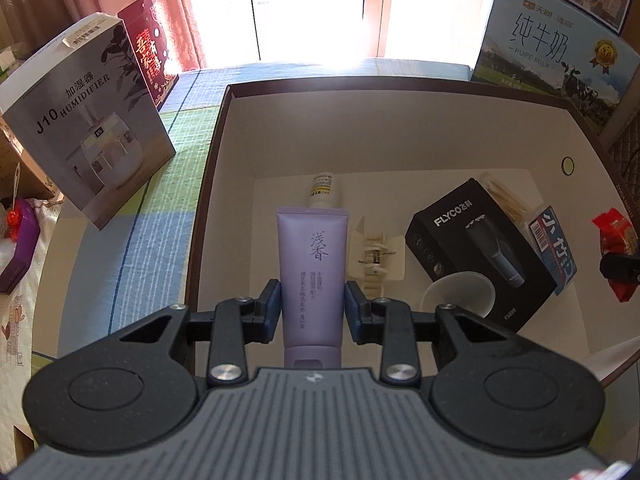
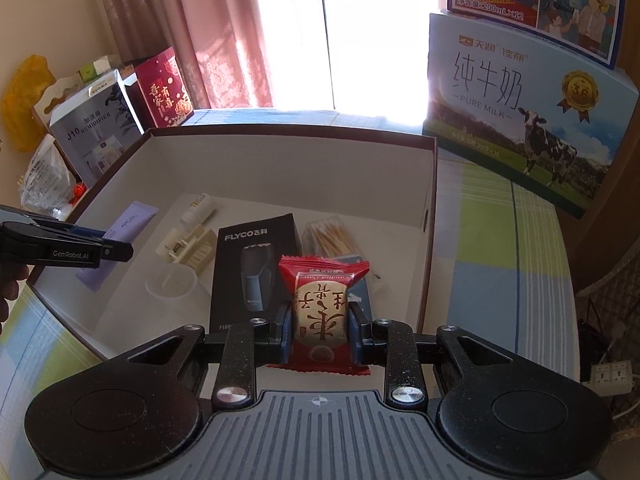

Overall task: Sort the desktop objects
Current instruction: 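Carry the purple tube and candy packet over the brown box with both tools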

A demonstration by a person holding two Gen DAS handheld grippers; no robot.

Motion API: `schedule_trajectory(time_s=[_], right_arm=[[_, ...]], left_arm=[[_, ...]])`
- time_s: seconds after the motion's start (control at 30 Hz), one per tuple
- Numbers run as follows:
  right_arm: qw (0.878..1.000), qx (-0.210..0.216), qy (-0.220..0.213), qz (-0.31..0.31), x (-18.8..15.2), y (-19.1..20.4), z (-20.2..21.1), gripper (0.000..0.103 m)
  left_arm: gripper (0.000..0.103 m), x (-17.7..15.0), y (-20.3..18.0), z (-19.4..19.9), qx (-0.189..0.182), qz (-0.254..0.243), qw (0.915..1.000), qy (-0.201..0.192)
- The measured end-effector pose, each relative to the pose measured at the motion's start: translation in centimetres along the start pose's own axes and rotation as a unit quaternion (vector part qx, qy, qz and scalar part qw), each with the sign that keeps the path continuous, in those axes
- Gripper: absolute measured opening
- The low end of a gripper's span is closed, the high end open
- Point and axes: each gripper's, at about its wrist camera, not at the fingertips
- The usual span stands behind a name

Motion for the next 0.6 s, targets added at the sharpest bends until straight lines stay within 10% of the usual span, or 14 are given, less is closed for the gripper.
schedule_trajectory(time_s=[0.6], right_arm=[[1.0,0.002,0.006,0.006,-0.1,-0.2,-0.1,0.025]], left_arm=[[0.028,-0.2,-0.5,-0.8,0.008,-0.021,0.9996,0.018]])
Point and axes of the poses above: each gripper's, at about its wrist camera, not at the fingertips, and z roughly against the way its jaws point, y to its left, x to its top, and after that the axes turned 11 degrees about -x, right-handed
